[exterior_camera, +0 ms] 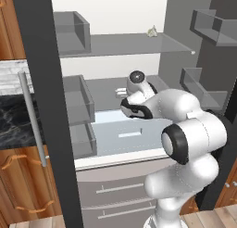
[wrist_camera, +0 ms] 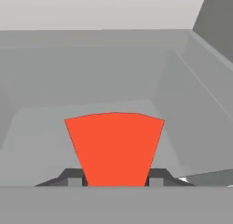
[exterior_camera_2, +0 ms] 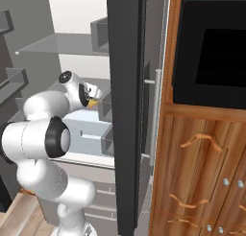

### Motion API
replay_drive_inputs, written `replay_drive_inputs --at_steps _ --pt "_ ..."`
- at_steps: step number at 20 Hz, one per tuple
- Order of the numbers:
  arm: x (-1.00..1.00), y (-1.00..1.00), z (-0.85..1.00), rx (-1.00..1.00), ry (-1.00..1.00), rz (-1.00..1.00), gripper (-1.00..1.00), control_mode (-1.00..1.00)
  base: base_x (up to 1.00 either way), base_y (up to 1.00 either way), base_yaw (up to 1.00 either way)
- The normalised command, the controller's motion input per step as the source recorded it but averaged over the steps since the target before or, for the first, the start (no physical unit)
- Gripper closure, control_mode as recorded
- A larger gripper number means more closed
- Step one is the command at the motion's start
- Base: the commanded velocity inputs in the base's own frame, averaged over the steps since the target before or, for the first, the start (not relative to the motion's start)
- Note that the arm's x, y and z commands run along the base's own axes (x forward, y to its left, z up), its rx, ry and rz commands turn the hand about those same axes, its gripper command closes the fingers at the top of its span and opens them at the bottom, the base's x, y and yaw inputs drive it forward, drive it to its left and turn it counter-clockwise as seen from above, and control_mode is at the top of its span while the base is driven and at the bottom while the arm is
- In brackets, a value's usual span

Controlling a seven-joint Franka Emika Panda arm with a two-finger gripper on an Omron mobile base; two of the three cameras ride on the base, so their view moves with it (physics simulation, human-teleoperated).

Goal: Pick the cheese from the fridge and the cheese grater from the cabinet and place them next to the salad bowl.

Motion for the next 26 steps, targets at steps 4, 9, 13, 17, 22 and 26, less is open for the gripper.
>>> replay_drive_inputs --at_steps 4,9,13,17,22,26 --pt "-0.97 0.0 0.3 0.0 0.0 0.0 1.0 -1.0 0.0 0.0 0.0" --pt "-0.97 0.0 0.52 0.0 0.0 0.0 1.0 -1.0 0.0 0.0 0.0" --pt "-0.72 0.0 0.63 0.0 0.02 0.0 1.0 -1.0 0.0 0.0 0.0" --pt "-0.79 0.0 0.31 0.01 0.0 0.0 1.0 -1.0 0.0 0.0 0.0" --pt "-0.78 -0.04 0.0 0.0 -0.03 0.0 1.0 -1.0 0.0 0.0 0.0" --pt "-0.63 -0.13 0.07 0.0 -0.07 0.0 1.0 -1.0 0.0 0.0 0.0"
